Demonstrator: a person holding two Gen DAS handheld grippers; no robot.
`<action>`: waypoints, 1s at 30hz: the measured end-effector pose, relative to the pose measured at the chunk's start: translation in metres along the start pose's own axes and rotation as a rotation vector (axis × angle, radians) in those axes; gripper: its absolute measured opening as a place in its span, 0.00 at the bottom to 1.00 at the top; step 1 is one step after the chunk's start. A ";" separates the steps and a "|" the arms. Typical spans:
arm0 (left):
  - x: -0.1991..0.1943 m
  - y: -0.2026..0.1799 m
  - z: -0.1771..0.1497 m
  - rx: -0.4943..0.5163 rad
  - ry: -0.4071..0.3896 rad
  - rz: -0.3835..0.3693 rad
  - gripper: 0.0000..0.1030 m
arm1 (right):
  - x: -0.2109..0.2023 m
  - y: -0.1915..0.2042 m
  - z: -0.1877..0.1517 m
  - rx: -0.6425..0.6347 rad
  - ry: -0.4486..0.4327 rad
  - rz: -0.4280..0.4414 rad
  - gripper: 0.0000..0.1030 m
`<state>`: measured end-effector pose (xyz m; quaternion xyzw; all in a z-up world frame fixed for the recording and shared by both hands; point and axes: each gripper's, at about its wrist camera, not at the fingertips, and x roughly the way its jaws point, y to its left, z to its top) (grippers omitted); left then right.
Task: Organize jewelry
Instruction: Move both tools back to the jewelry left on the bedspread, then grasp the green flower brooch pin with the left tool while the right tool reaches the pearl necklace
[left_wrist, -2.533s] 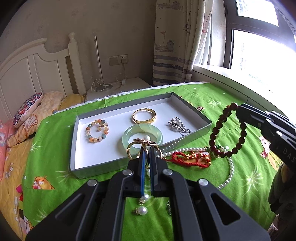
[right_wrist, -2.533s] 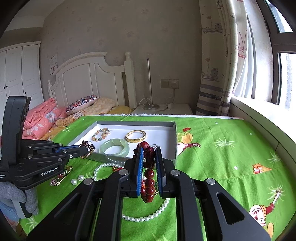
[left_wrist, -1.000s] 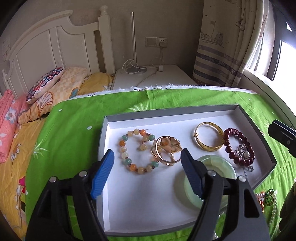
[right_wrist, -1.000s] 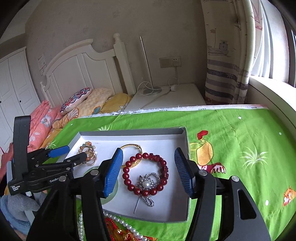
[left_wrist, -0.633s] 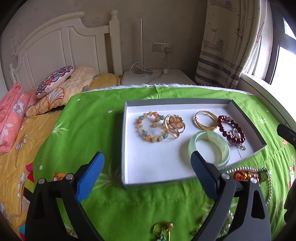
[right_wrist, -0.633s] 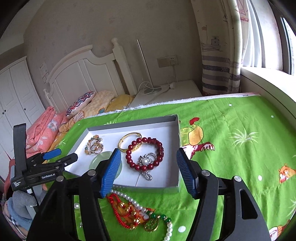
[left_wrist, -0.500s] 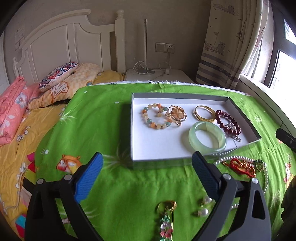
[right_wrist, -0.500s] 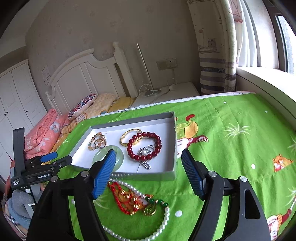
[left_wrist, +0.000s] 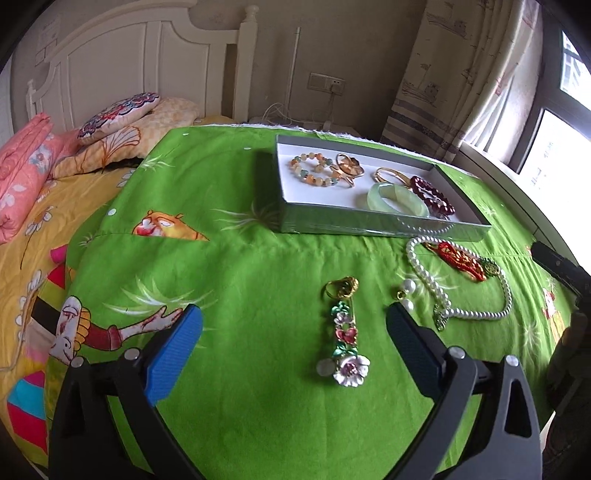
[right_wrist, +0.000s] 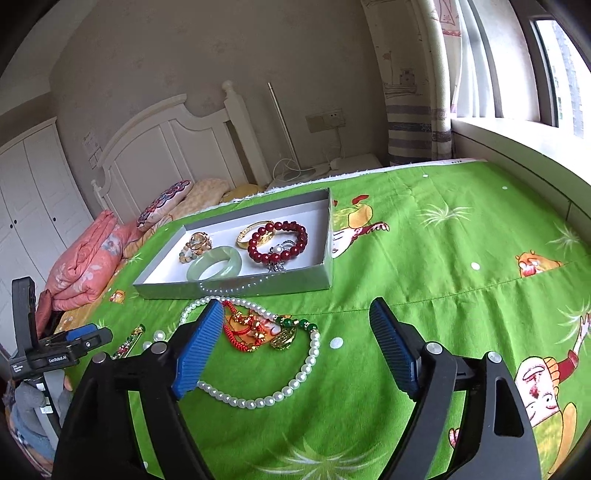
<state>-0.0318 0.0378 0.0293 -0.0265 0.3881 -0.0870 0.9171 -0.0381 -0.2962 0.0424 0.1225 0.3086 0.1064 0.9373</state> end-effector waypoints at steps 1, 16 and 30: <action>0.000 -0.005 -0.001 0.032 0.002 -0.005 0.96 | 0.002 -0.001 0.001 0.005 0.007 0.004 0.78; 0.026 -0.033 -0.004 0.185 0.124 0.024 0.65 | 0.006 -0.016 0.001 0.083 0.020 0.041 0.79; 0.020 -0.050 -0.010 0.272 0.099 -0.020 0.18 | 0.007 -0.018 0.002 0.089 0.022 0.044 0.79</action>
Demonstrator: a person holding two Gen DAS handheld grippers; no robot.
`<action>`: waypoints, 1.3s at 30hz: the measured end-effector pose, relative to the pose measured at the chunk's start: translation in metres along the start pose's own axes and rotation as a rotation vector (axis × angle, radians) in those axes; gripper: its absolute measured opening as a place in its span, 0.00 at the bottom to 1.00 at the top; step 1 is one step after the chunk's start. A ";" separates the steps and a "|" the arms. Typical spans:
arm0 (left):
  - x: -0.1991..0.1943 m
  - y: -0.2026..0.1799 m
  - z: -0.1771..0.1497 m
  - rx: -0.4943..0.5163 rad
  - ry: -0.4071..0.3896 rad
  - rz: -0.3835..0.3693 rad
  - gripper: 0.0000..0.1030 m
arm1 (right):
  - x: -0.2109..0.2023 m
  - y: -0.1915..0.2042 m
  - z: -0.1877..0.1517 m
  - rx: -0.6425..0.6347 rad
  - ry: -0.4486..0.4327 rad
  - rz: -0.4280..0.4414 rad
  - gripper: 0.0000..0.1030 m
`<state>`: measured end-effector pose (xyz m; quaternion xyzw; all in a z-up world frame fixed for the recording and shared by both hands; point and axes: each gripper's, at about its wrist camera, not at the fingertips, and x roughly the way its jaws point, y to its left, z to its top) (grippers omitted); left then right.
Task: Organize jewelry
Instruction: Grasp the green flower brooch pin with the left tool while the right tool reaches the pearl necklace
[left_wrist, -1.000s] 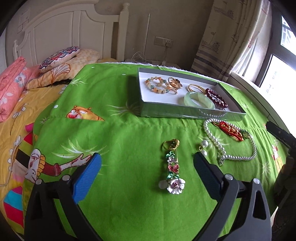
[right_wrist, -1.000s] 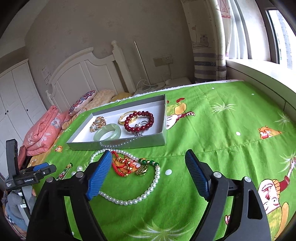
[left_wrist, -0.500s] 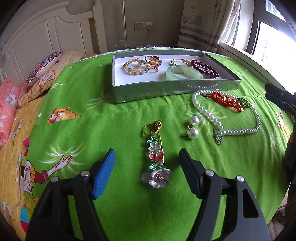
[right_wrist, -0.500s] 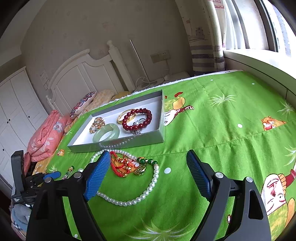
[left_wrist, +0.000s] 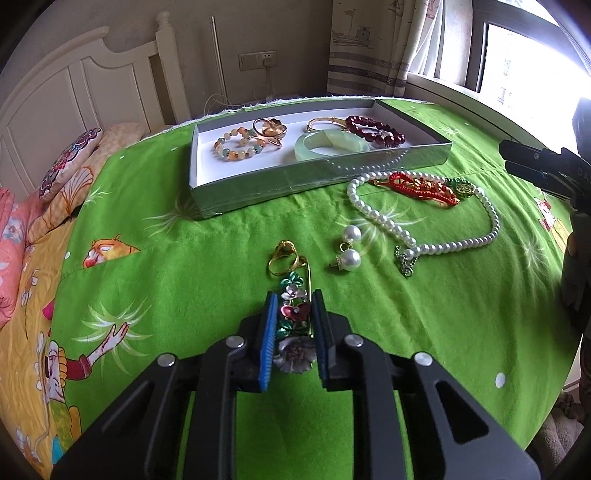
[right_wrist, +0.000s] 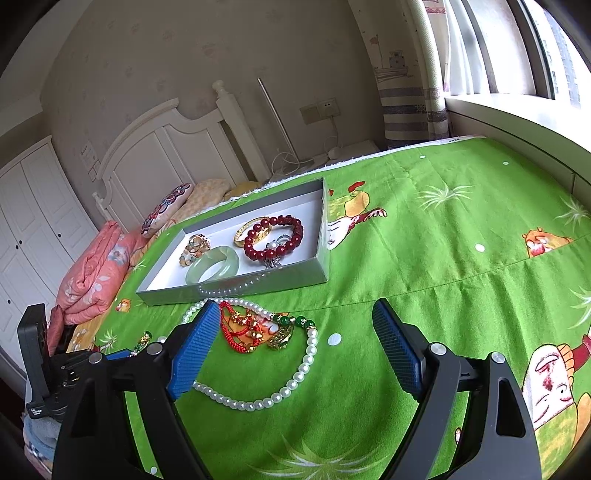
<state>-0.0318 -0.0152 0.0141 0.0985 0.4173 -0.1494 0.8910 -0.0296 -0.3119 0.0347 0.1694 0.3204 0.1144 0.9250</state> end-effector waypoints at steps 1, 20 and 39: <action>-0.001 0.000 0.000 -0.003 -0.002 -0.003 0.17 | 0.000 0.000 0.000 -0.001 -0.001 -0.001 0.79; -0.041 0.048 -0.022 -0.267 -0.235 -0.259 0.16 | 0.014 0.093 -0.024 -0.282 0.095 0.071 0.70; -0.034 0.046 -0.021 -0.251 -0.198 -0.272 0.32 | 0.063 0.141 -0.058 -0.612 0.369 0.058 0.58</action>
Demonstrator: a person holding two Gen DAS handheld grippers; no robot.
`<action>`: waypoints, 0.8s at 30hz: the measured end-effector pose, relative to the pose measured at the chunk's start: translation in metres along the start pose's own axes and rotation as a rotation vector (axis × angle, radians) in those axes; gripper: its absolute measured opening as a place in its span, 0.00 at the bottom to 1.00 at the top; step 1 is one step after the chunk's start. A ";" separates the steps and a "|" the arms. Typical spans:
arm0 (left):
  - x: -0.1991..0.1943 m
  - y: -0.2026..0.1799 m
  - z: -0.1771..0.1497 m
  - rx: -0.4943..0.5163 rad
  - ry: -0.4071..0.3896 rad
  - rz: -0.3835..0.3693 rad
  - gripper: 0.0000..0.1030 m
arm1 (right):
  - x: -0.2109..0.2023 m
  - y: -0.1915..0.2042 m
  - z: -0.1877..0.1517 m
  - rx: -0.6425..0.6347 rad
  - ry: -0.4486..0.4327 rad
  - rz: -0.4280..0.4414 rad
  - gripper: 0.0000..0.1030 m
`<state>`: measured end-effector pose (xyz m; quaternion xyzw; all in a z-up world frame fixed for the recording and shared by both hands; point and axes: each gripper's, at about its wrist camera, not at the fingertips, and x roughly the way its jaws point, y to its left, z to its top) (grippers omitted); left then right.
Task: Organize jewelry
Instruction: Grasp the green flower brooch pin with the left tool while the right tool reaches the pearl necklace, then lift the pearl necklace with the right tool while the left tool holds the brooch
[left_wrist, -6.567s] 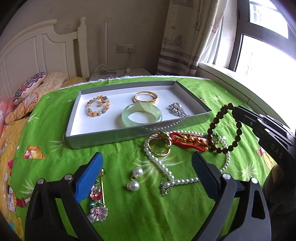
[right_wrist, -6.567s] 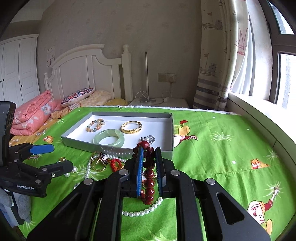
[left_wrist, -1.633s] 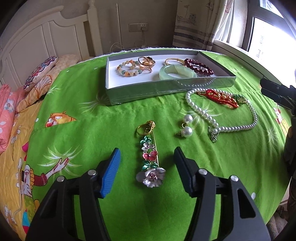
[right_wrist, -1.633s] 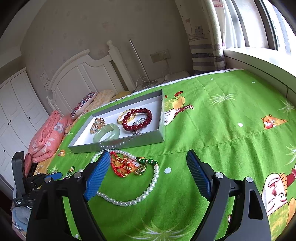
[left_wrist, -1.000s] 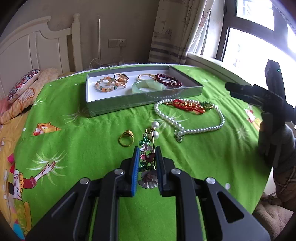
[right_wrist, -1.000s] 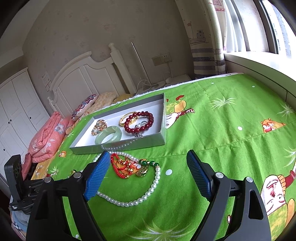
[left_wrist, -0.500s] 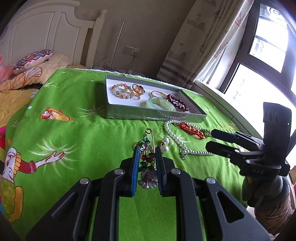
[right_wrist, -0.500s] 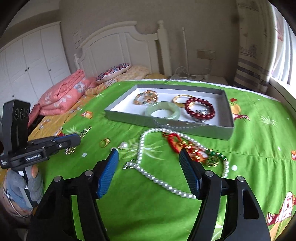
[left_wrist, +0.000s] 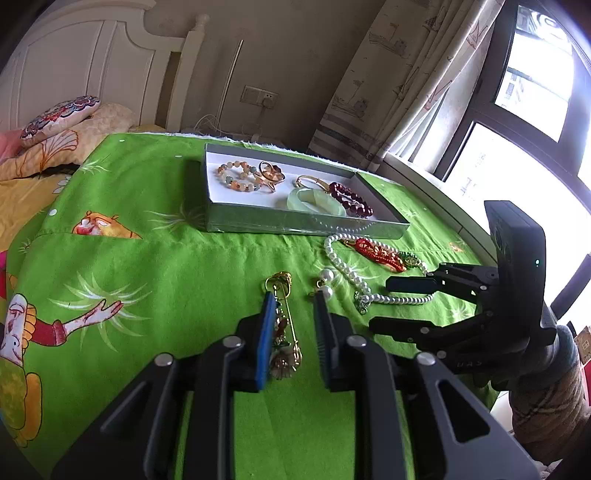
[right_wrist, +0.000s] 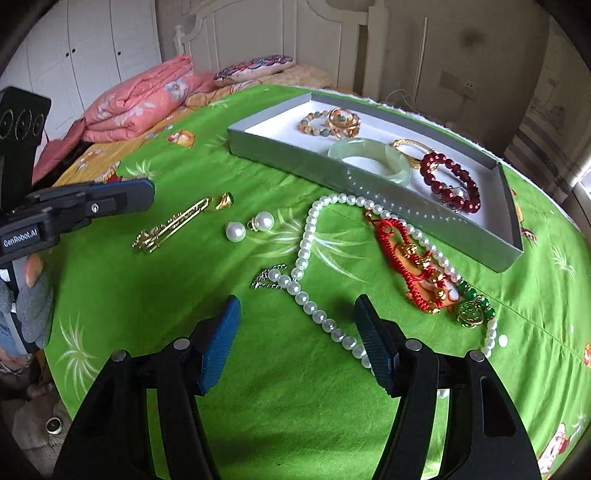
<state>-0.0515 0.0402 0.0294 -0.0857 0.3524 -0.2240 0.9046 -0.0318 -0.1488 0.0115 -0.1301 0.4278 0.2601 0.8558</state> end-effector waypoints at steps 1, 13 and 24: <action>0.000 -0.001 0.000 0.006 0.003 0.010 0.52 | 0.000 0.000 0.000 -0.010 -0.001 0.015 0.54; 0.026 -0.018 -0.004 0.097 0.160 0.071 0.52 | -0.021 -0.003 -0.007 0.021 -0.092 -0.006 0.10; 0.022 -0.030 -0.008 0.159 0.138 0.150 0.16 | -0.073 -0.023 -0.008 0.109 -0.322 -0.119 0.10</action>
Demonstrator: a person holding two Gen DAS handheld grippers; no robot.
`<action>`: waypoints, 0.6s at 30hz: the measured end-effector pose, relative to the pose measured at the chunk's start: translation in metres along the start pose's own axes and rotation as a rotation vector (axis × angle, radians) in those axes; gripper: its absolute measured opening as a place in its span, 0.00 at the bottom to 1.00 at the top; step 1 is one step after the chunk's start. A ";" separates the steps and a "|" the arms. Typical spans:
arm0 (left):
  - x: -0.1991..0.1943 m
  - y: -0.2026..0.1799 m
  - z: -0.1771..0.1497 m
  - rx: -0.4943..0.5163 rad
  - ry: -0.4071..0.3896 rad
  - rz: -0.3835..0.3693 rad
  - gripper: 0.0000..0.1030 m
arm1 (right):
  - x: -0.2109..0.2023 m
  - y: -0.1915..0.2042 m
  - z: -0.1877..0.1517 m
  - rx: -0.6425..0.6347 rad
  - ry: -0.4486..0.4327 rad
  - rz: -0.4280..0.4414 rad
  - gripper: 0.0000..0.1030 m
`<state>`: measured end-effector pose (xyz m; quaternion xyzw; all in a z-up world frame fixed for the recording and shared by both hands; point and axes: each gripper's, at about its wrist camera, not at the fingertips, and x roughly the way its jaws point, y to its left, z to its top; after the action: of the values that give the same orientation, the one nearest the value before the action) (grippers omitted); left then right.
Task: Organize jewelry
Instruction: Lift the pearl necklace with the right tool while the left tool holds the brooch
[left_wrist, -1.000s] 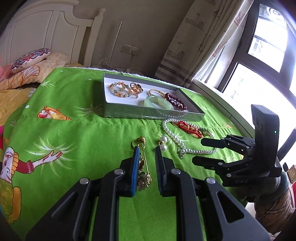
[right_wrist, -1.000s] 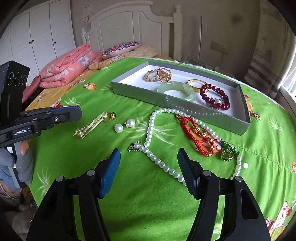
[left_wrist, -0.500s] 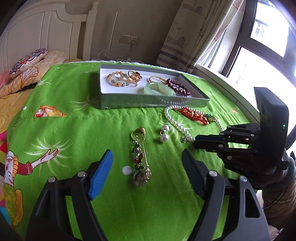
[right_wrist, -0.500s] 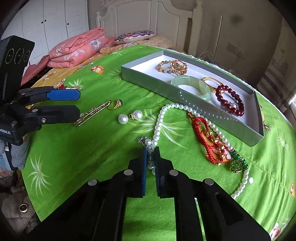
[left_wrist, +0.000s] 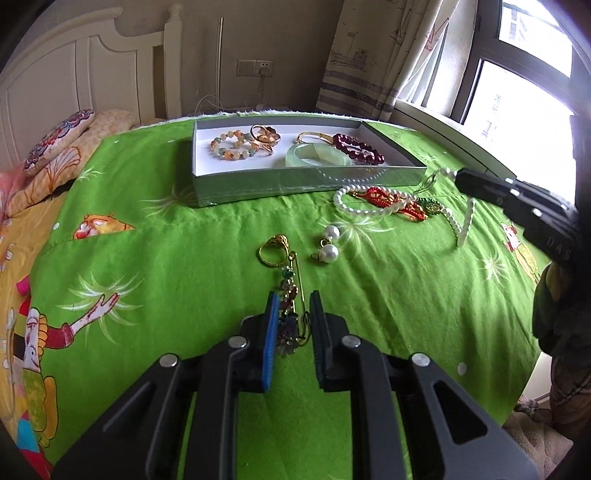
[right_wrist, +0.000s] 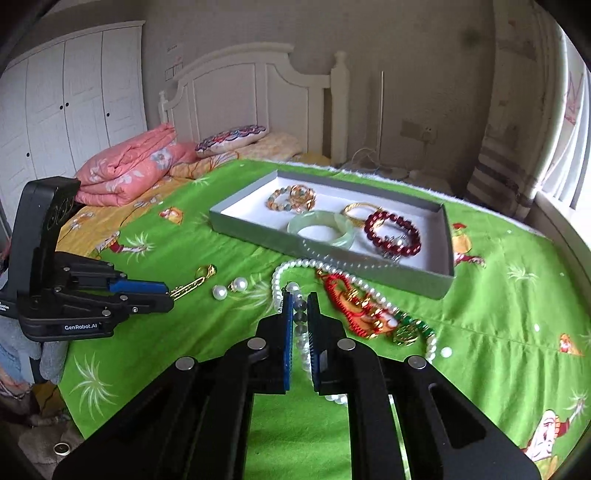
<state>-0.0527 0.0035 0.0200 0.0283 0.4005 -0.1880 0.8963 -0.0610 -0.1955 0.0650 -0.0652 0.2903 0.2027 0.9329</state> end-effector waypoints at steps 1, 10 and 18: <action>-0.002 -0.003 0.001 0.013 -0.007 0.011 0.16 | -0.007 -0.001 0.004 -0.008 -0.026 -0.019 0.10; -0.022 -0.018 0.012 0.070 -0.070 0.024 0.12 | -0.054 -0.018 0.042 -0.035 -0.171 -0.107 0.10; -0.048 -0.026 0.034 0.108 -0.141 0.038 0.12 | -0.087 -0.019 0.076 -0.074 -0.269 -0.151 0.10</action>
<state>-0.0675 -0.0127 0.0804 0.0711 0.3252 -0.1941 0.9228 -0.0792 -0.2245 0.1771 -0.0933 0.1493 0.1493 0.9730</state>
